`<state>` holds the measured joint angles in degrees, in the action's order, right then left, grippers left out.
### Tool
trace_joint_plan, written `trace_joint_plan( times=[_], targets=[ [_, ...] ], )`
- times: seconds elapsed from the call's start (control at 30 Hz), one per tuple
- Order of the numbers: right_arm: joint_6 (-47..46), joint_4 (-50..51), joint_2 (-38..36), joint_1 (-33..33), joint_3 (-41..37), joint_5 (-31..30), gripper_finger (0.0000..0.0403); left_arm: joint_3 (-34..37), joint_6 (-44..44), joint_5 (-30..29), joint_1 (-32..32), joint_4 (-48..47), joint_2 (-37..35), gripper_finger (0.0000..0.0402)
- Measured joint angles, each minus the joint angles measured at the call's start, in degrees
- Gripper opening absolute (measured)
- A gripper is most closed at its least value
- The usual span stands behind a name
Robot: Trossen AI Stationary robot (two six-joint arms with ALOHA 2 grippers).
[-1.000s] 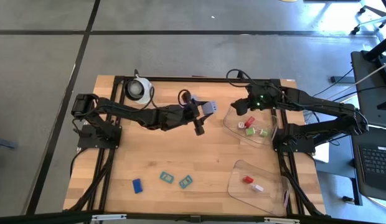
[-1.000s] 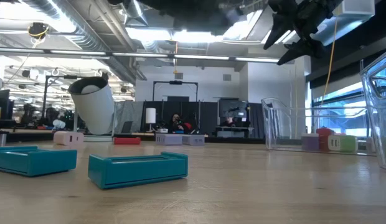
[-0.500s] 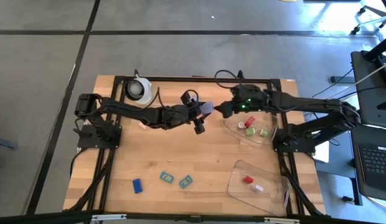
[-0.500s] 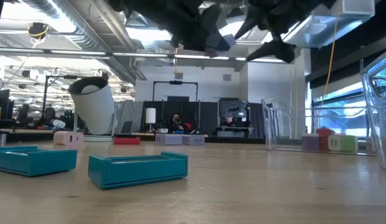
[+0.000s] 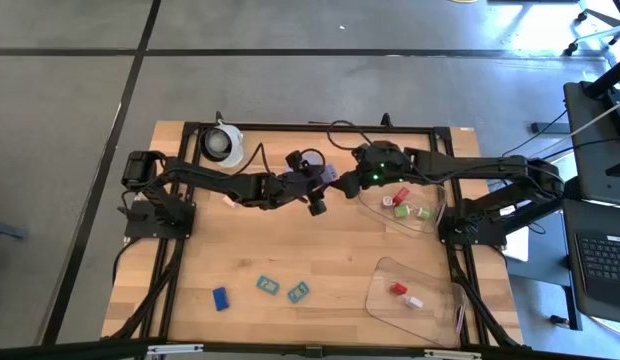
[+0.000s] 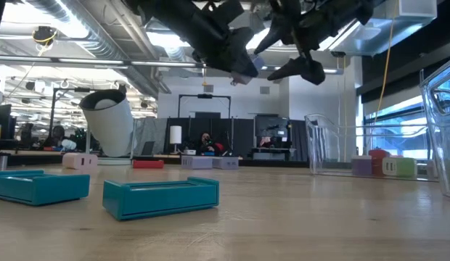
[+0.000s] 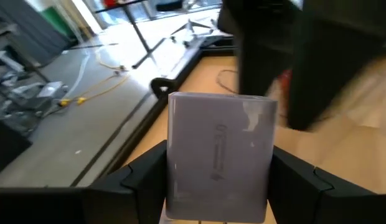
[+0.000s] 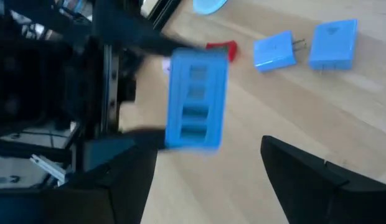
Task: Pick & Place Office items
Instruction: Put the bottom blue charger adapter into the top transparent bin
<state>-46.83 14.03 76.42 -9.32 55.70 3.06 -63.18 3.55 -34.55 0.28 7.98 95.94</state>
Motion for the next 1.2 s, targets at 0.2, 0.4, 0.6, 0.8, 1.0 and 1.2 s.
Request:
trace_joint_plan(
  times=[0.2, 0.4, 0.6, 0.8, 1.0, 1.2],
  targets=[
    [3.04, 6.18, -2.6, -1.74, 0.0, -0.71, 0.0291, 0.0, 0.15, -3.02, -0.35, 0.33, -0.37, 0.0217],
    [3.58, 2.91, -3.58, -1.33, 0.02, 0.21, 0.0291, 0.02, -0.38, -1.45, -0.31, 0.35, -0.37, 0.0217],
    [2.37, -2.49, -1.7, 0.48, 0.03, -1.18, 0.0291, 0.09, -2.33, 0.39, -0.16, 4.48, -0.37, 0.0217],
    [2.3, -5.79, 0.4, 0.92, 0.04, -3.31, 0.0291, 0.11, -2.36, 1.34, -0.14, 5.7, -0.37, 0.0217],
    [2.3, -6.09, 0.42, 0.92, 0.04, -4.12, 0.0271, 0.11, -2.36, 1.12, -0.55, 5.52, -0.37, 0.0217],
    [2.24, -6.34, 0.42, 0.94, 0.04, -4.02, 0.0197, 0.11, -2.34, 1.17, -0.55, 5.43, -0.35, 0.0217]
  ],
)
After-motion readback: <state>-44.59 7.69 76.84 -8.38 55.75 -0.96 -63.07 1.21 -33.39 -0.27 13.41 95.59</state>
